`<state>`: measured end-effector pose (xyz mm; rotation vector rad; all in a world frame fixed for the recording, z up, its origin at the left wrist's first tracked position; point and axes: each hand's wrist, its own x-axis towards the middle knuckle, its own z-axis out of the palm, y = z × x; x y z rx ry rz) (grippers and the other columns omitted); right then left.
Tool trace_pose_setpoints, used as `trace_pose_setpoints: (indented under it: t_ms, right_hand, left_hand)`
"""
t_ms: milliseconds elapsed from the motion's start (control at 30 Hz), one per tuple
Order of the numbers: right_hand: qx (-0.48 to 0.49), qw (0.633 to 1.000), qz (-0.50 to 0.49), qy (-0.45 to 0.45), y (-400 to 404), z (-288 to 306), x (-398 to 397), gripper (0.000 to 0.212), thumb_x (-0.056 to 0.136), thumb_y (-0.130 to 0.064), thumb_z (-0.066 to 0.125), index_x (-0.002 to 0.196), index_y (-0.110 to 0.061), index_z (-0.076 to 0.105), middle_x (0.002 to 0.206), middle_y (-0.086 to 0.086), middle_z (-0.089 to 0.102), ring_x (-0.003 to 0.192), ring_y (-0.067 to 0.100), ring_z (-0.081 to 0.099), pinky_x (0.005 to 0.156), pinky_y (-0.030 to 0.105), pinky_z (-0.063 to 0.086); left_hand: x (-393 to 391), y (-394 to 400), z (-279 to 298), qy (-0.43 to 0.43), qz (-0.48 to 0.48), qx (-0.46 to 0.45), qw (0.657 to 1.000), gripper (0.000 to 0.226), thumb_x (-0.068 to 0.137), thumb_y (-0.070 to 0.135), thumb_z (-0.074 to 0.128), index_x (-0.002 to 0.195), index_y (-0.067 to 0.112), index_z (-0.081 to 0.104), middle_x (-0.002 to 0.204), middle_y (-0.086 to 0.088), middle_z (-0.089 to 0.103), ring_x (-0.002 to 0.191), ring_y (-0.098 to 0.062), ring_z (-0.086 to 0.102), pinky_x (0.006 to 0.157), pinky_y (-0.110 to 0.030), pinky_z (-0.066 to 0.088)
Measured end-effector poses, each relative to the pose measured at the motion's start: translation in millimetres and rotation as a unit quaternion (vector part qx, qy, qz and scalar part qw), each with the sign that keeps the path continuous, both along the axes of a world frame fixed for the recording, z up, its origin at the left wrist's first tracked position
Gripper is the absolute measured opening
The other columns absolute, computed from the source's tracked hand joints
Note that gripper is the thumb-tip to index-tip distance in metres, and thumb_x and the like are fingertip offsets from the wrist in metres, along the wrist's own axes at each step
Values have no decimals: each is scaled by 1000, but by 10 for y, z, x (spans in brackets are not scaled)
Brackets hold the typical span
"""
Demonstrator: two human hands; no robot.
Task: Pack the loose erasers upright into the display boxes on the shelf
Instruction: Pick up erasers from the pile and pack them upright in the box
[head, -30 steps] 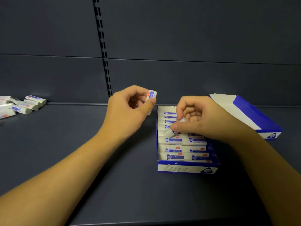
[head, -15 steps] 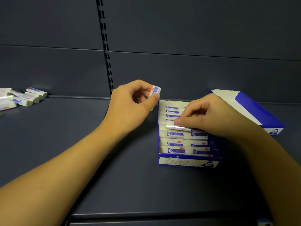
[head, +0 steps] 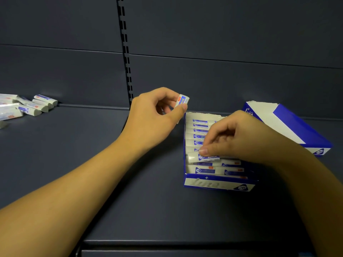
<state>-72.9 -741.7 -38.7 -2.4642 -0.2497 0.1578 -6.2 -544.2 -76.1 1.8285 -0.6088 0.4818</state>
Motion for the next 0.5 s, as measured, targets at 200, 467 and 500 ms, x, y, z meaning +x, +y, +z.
trace_pose_setpoints:
  t_ms: [200, 467, 500]
  right_hand:
    - [-44, 999, 31, -9, 56, -33, 6, 13, 76, -36, 80, 72, -32, 68, 50, -26, 59, 54, -6, 60, 48, 5, 40]
    - [-59, 997, -16, -38, 44, -102, 59, 26, 69, -44, 85, 73, -24, 69, 56, -12, 62, 52, -3, 57, 47, 7, 40]
    - [-60, 997, -17, -39, 45, -103, 63, 27, 68, -44, 85, 72, -24, 68, 57, -11, 62, 51, -3, 56, 47, 7, 40]
  left_hand:
    - [-1, -3, 2, -1, 0, 5, 1000, 5, 89, 22, 75, 93, 22, 72, 75, 11, 67, 72, -14, 62, 66, -23, 52]
    - [22, 2, -11, -2, -13, 7, 1000, 5, 89, 23, 76, 93, 24, 72, 75, 13, 67, 70, -11, 62, 65, -19, 50]
    - [20, 4, -12, -2, -17, 9, 1000, 6, 89, 23, 76, 94, 24, 72, 76, 13, 68, 70, -9, 62, 65, -18, 50]
